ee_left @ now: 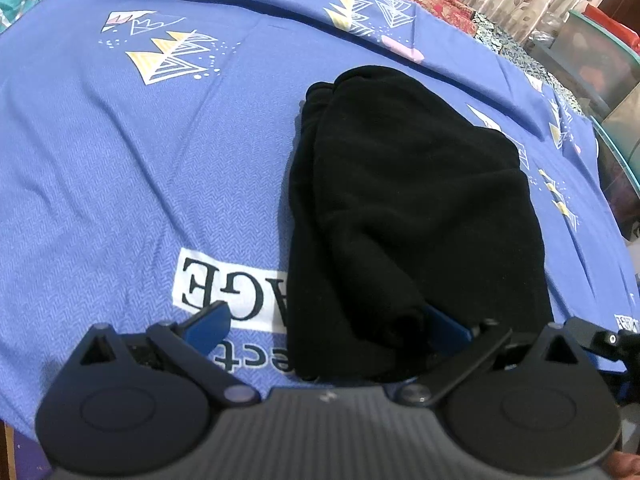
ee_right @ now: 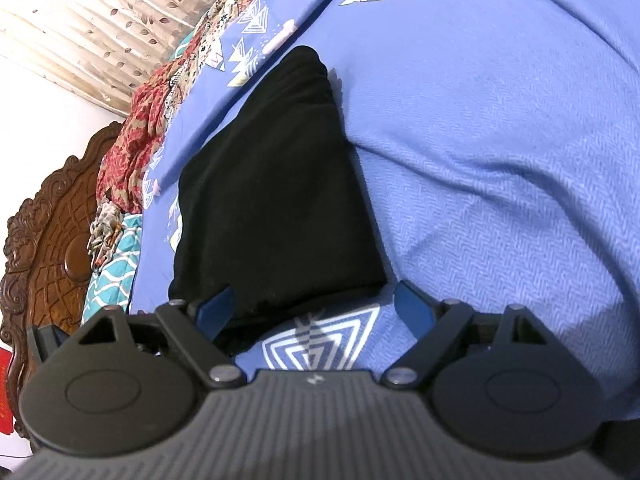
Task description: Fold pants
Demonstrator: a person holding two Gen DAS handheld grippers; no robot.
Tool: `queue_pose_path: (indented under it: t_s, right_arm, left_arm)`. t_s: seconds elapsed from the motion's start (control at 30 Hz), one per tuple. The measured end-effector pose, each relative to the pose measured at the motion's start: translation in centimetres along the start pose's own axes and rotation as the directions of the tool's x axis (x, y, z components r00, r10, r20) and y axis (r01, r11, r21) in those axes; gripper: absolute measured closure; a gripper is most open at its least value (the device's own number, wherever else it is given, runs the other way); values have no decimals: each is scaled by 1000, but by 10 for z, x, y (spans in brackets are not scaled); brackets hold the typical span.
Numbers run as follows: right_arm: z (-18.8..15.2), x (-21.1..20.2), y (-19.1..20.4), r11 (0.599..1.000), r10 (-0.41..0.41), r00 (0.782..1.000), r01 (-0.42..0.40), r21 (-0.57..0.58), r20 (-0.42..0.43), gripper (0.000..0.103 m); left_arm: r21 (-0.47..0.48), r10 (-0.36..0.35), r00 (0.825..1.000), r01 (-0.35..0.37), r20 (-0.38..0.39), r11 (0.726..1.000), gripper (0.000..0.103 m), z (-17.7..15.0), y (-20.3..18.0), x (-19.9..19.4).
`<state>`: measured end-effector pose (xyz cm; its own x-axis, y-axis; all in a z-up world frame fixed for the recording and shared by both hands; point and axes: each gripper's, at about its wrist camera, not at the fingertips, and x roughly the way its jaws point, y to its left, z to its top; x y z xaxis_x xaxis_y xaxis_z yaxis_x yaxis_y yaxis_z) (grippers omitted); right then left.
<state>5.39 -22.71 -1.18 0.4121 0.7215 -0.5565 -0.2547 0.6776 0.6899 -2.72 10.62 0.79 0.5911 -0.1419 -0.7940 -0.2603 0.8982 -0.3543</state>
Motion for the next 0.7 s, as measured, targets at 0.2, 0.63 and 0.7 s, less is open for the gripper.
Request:
queue_pose_path:
  t_s: [0.2, 0.63, 0.7]
  right_arm:
    - [2, 1, -4, 1000, 20, 1000, -20, 7, -2, 11]
    - [4, 1, -6, 998, 56, 998, -56, -7, -9, 3]
    - [4, 1, -6, 998, 58, 998, -58, -9, -10, 2]
  left_arm:
    - [0, 0, 1000, 0, 5, 1000, 0, -1, 0, 0]
    - [-10, -8, 1000, 8, 11, 1000, 0, -3, 1, -1]
    - [-10, -8, 1000, 8, 12, 1000, 0, -3, 1, -1]
